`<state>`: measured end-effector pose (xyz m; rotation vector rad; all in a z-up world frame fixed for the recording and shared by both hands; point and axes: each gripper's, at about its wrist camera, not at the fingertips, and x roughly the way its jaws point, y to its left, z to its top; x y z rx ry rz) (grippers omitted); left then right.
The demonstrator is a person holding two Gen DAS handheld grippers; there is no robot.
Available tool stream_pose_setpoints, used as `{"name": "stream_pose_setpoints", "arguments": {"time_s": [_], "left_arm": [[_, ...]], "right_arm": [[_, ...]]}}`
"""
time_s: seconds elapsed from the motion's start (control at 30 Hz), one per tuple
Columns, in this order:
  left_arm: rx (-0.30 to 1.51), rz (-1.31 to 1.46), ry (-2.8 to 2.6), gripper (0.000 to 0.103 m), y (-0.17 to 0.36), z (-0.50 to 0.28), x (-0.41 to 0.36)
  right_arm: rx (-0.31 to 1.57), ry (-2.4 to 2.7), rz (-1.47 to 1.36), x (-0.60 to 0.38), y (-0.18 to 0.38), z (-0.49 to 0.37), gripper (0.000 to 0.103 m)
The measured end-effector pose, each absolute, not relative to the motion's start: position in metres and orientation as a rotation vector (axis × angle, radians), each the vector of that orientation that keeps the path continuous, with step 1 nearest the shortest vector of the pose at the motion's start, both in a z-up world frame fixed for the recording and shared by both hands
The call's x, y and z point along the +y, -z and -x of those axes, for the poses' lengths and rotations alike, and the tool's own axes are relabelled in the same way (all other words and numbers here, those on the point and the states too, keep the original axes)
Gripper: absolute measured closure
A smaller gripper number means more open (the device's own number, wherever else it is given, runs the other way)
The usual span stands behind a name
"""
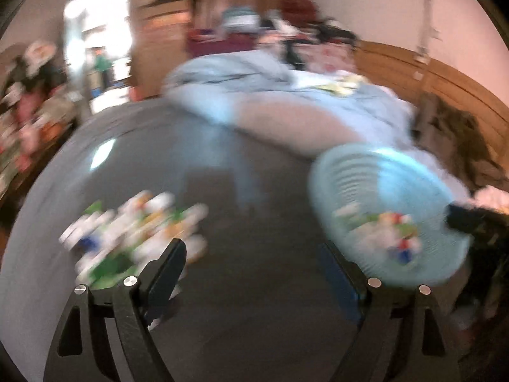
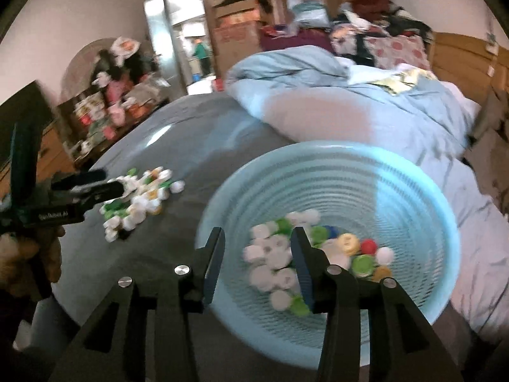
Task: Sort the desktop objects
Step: 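Move both open grippers back over the cap pile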
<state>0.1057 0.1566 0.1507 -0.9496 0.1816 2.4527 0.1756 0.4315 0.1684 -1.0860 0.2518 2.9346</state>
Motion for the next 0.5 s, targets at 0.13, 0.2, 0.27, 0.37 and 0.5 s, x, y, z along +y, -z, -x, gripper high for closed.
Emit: {"name": "stream_pose_setpoints", "arguments": {"time_s": [0.13,0.2,0.27,0.37,0.5], "left_arm": [[0.113,1.169,-2.547,0.019,-0.092,-0.098,0.067],[0.068,1.278,-2.592,0.022,-0.068,-0.086,0.032],[0.013,1.324,-2.637,0.022,-0.057,-0.069,0.014],[-0.042,1.307,-2.666,0.020,-0.055,-0.042,0.010],[0.006,1.398,-2.619,0.022,-0.039,-0.007,0.031]], "right_arm": [[0.240,-2.981,1.159,0.401,-0.150,-0.167,0.065],[0.238,-2.985,1.224,0.387,-0.139,-0.159,0.065],[0.224,-2.988,1.273,0.373,-0.130,-0.156,0.065],[0.172,-3.001,1.328,0.353,-0.123,-0.152,0.065],[0.117,-2.998,1.371,0.338,-0.120,-0.154,0.065]]}}
